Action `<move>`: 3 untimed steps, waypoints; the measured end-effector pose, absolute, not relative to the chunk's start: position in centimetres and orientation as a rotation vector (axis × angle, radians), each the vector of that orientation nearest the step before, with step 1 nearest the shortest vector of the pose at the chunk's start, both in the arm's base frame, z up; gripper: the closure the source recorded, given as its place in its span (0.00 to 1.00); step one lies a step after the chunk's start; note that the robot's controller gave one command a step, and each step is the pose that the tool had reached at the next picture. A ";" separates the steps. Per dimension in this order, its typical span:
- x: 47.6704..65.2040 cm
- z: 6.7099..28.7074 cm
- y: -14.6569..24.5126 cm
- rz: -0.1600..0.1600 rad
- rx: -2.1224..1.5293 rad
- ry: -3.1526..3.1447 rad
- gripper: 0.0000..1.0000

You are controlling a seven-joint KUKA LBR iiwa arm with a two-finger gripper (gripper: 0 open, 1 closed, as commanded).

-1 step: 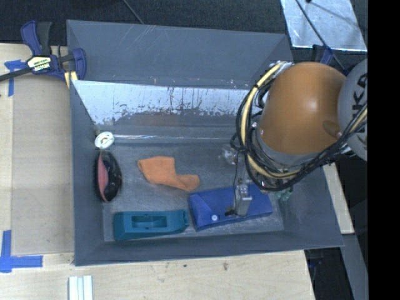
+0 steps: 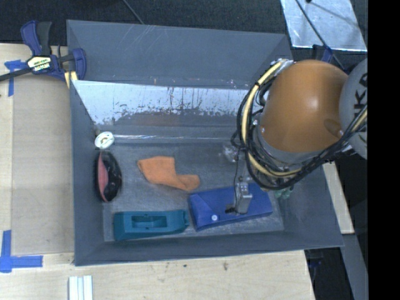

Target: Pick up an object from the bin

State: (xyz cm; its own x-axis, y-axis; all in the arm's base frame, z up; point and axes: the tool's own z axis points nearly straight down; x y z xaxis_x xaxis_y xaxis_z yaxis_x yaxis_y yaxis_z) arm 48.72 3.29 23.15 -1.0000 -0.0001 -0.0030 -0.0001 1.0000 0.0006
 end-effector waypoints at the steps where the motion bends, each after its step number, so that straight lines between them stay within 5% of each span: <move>1: 48.6 14.9 3.2 0.001 0.024 3.134 0.00; 2: 48.7 6.6 3.3 0.001 0.047 3.146 0.00; 3: 48.4 7.0 3.7 0.001 0.290 3.130 0.00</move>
Offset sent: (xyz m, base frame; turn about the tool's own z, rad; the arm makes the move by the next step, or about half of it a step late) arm 0.0004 0.0003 -0.1615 0.0315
